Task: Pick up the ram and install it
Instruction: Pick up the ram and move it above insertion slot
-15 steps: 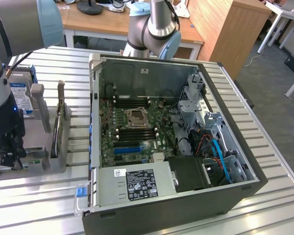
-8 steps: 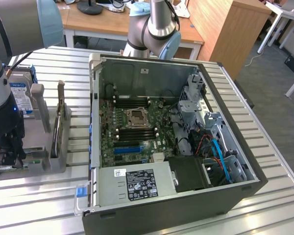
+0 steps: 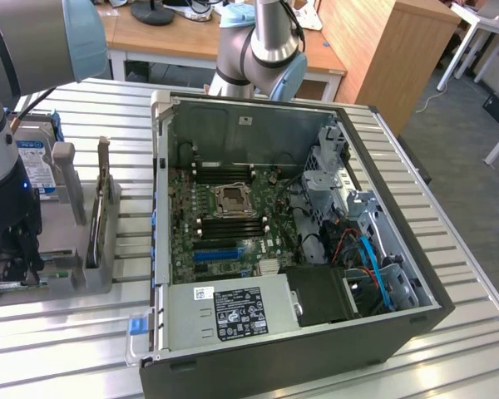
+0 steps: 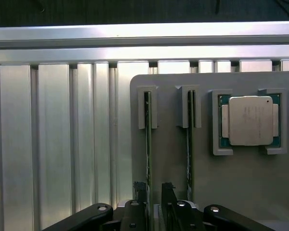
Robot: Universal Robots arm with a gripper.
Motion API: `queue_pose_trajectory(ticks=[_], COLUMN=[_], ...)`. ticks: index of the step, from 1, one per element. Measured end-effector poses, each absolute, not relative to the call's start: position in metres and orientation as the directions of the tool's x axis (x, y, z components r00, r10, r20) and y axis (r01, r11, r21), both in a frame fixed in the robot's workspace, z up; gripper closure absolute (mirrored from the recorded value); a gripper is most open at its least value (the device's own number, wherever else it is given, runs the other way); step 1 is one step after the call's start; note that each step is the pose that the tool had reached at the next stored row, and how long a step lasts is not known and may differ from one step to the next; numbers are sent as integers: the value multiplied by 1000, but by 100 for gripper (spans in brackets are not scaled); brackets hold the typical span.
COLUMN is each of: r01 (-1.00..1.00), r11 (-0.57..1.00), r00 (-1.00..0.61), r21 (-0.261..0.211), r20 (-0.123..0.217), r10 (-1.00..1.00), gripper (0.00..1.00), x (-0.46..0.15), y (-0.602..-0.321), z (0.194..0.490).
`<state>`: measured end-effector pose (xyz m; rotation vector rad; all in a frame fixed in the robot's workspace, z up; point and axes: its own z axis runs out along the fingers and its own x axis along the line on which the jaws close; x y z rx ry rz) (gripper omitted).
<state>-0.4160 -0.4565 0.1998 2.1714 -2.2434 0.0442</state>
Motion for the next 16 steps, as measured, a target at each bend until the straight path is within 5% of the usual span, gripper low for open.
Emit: queue_pose_trajectory(ticks=[16], r01=[-999], r11=[33], r00=[-33], r21=[-7], r20=[33], r10=[-999], gripper=[73], x=[-413], y=[-460], z=[200])
